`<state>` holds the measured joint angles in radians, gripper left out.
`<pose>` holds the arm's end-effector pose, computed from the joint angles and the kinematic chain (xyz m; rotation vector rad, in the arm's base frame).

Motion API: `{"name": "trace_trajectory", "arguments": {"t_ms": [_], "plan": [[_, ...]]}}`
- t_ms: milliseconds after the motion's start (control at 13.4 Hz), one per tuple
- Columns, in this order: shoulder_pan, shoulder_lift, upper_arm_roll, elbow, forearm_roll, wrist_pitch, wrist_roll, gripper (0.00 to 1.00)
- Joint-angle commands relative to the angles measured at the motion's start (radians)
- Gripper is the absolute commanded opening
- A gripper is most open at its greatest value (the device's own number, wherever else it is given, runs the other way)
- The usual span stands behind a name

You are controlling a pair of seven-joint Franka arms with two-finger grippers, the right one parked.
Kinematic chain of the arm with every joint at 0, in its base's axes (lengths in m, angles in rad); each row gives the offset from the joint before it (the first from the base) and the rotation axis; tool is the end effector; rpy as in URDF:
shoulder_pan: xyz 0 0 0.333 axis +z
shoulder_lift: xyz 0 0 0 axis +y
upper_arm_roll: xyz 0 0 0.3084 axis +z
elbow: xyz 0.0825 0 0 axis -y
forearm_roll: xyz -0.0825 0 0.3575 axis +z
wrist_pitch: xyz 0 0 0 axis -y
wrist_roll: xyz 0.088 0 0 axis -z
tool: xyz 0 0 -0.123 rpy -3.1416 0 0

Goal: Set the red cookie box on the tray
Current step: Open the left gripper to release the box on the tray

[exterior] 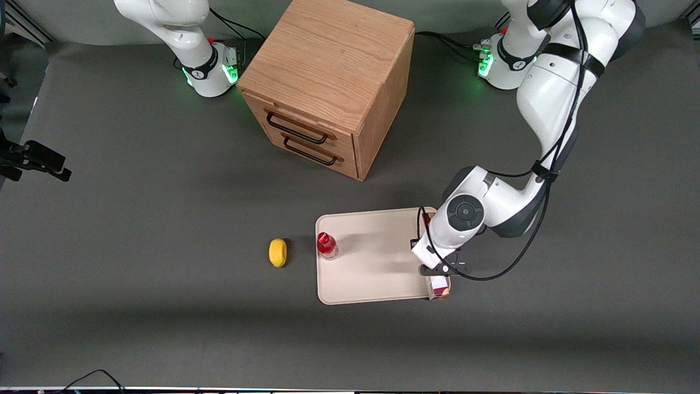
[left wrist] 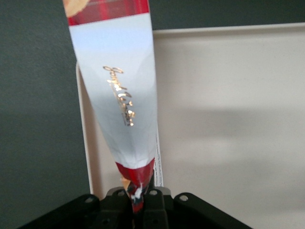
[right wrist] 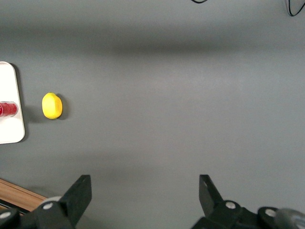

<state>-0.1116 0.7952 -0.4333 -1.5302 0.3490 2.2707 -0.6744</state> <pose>0.6135 -0.3039 0.2140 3.0953 0.0406 0.0071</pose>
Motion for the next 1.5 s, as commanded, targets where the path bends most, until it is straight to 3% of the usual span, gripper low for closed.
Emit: {"name": "trace_trajectory", "arguments": {"t_ms": [0, 75, 150, 224, 299, 898, 1048, 1272, 1422], "plan": [[-0.011, -0.010, -0.002, -0.014, 0.018, -0.017, -0.034, 0.00], [-0.011, -0.010, -0.002, -0.019, 0.018, -0.017, -0.034, 0.00], [-0.010, -0.011, -0.002, -0.019, 0.018, -0.016, -0.037, 0.74], [-0.010, -0.011, -0.002, -0.016, 0.019, -0.016, -0.034, 0.82], [-0.010, -0.011, -0.002, -0.016, 0.019, -0.014, -0.033, 1.00], [0.001, -0.056, -0.002, -0.015, 0.018, -0.023, -0.021, 1.00], [0.006, -0.147, -0.013, -0.013, 0.013, -0.141, -0.010, 1.00], [0.016, -0.334, -0.013, -0.008, -0.079, -0.343, 0.001, 1.00], [0.055, -0.454, -0.004, -0.001, -0.146, -0.506, 0.181, 1.00]]}}
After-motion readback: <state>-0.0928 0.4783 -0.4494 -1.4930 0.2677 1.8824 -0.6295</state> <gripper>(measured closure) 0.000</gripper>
